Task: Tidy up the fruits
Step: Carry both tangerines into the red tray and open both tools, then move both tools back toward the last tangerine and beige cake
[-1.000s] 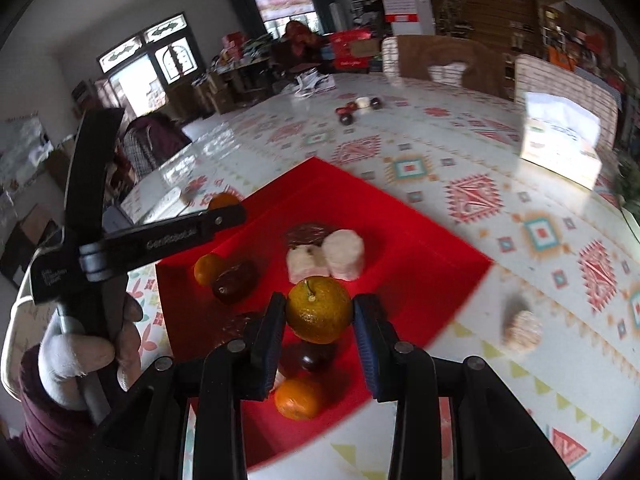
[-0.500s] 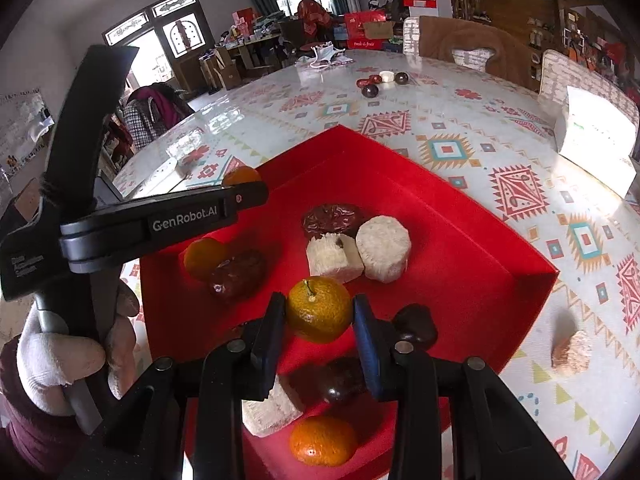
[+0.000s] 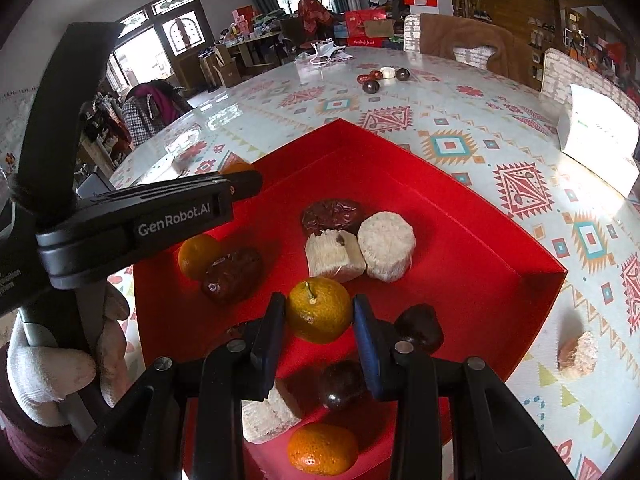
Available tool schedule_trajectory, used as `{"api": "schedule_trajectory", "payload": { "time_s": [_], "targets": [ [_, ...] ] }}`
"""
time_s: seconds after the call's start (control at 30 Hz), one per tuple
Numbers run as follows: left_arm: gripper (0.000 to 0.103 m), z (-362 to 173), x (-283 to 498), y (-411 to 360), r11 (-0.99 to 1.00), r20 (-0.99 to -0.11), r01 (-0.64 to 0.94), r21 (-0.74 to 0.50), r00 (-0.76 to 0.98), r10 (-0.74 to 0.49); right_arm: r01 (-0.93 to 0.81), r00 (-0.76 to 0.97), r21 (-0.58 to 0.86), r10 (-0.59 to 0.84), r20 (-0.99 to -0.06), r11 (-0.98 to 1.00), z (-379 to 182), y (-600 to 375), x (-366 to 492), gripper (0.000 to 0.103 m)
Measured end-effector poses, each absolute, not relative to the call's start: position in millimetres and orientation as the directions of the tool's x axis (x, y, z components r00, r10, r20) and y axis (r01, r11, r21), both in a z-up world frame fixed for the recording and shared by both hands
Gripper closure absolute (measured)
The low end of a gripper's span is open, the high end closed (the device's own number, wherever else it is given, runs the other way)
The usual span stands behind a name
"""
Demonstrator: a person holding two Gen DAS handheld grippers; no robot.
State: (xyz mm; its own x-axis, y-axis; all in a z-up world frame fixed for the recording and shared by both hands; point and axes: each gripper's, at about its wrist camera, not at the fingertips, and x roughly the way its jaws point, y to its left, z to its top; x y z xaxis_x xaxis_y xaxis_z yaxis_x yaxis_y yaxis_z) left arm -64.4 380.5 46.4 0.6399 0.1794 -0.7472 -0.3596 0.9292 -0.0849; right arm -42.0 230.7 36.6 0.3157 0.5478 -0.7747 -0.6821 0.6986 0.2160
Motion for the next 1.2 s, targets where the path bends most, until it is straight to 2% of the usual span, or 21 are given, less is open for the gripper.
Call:
{"api": "schedule_trajectory", "payload": {
  "time_s": [0.17,0.3,0.33,0.7,0.8,0.97,1.2],
  "targets": [
    [0.052,51,-67,378,0.930,-0.738,-0.361,-0.071,0.646,0.194,-0.682,0.319,0.218,0.552,-0.770,0.698,38,230,-43,0.065],
    [0.044,56,-71,376,0.930,-0.731,-0.361,-0.070,0.653,0.198,-0.685,0.326,0.221,0.563,-0.759,0.695,42,228,-44,0.050],
    [0.043,57,-71,375,0.930,-0.730,-0.361,-0.070,0.654,0.199,-0.686,0.330,0.219,0.565,-0.756,0.694,44,227,-45,0.050],
    [0.031,90,-97,366,0.926,-0.683,-0.363,-0.107,0.703,0.197,-0.675,0.365,0.214,0.572,-0.735,0.706,59,209,-60,0.049],
    [0.031,102,-106,359,0.927,-0.670,-0.350,-0.135,0.721,0.175,-0.661,0.388,0.219,0.576,-0.719,0.718,66,193,-66,0.049],
    [0.025,121,-119,328,0.946,-0.633,-0.286,-0.152,0.763,0.128,-0.619,0.417,0.244,0.575,-0.703,0.747,71,158,-74,0.047],
    [0.025,128,-119,268,0.978,-0.631,-0.174,-0.116,0.774,0.063,-0.521,0.491,0.245,0.522,-0.697,0.817,72,81,-83,0.047]
  ]
}}
